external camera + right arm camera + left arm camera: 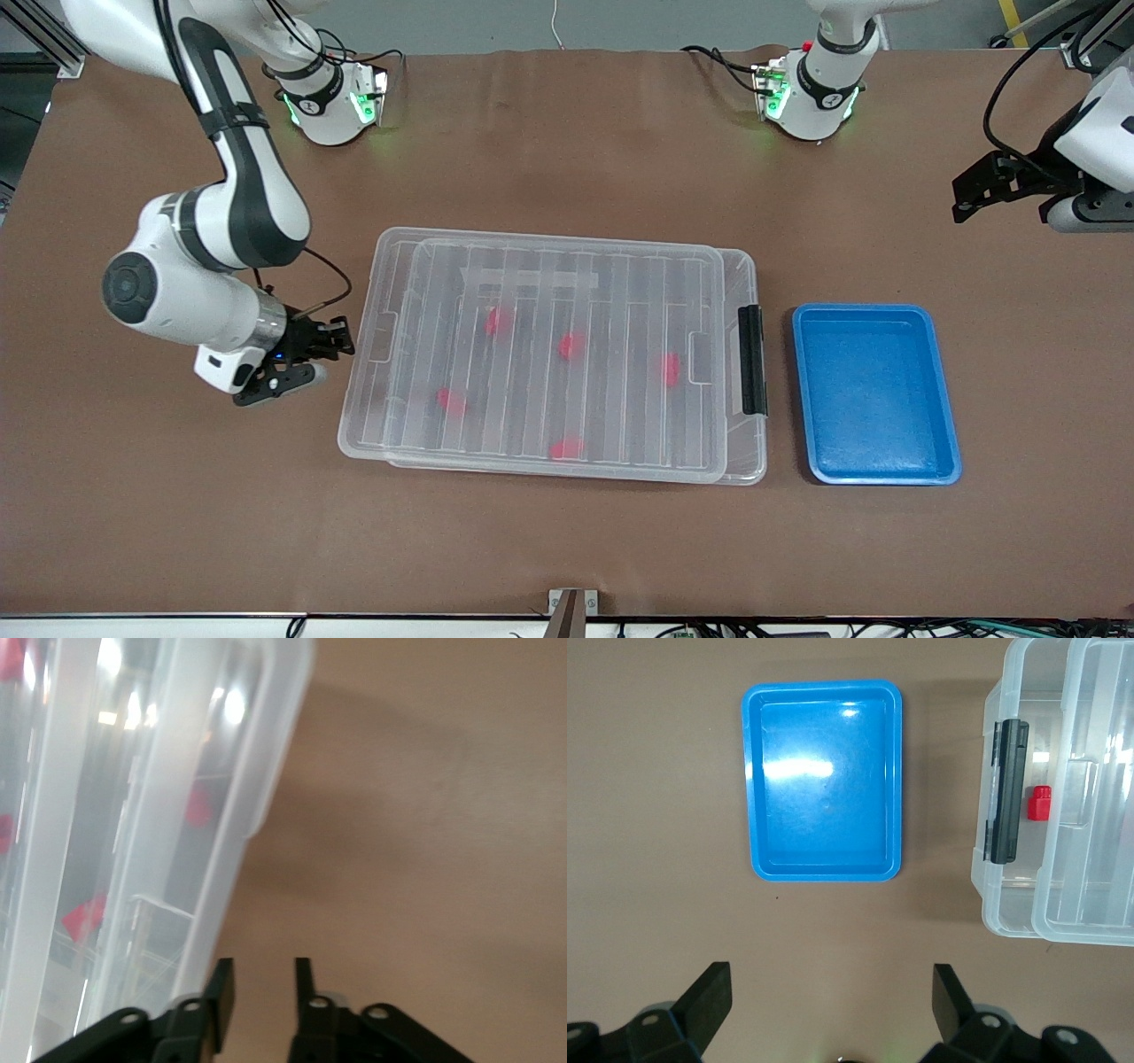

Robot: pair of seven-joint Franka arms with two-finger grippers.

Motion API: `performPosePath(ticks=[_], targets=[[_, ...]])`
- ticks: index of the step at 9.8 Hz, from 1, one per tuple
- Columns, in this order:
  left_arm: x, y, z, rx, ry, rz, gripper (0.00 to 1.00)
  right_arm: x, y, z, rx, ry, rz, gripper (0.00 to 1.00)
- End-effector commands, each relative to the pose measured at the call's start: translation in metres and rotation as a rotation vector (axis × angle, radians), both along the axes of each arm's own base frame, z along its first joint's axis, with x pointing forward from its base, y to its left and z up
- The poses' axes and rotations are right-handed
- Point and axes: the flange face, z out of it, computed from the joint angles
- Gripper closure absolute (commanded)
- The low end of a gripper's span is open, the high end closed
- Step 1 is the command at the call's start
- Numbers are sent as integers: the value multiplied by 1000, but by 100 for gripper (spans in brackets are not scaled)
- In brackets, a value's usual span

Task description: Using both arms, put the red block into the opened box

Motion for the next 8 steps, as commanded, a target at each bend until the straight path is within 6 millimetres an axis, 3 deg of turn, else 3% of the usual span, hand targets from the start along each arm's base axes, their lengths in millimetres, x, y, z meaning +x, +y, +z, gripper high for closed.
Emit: performPosePath(ticks=[1, 3, 5, 8], targets=[[-2, -1, -16, -14, 41, -12, 0, -15, -68, 95, -102, -69, -179, 0], [-2, -1, -16, -14, 41, -12, 0, -34, -108, 156, -168, -83, -260, 0], [-2, -1, -16, -14, 41, -12, 0, -63, -163, 206, -162, -74, -349, 0], [-2, -1, -17, -14, 43, -12, 0, -92, -179, 278, -170, 21, -366, 0]])
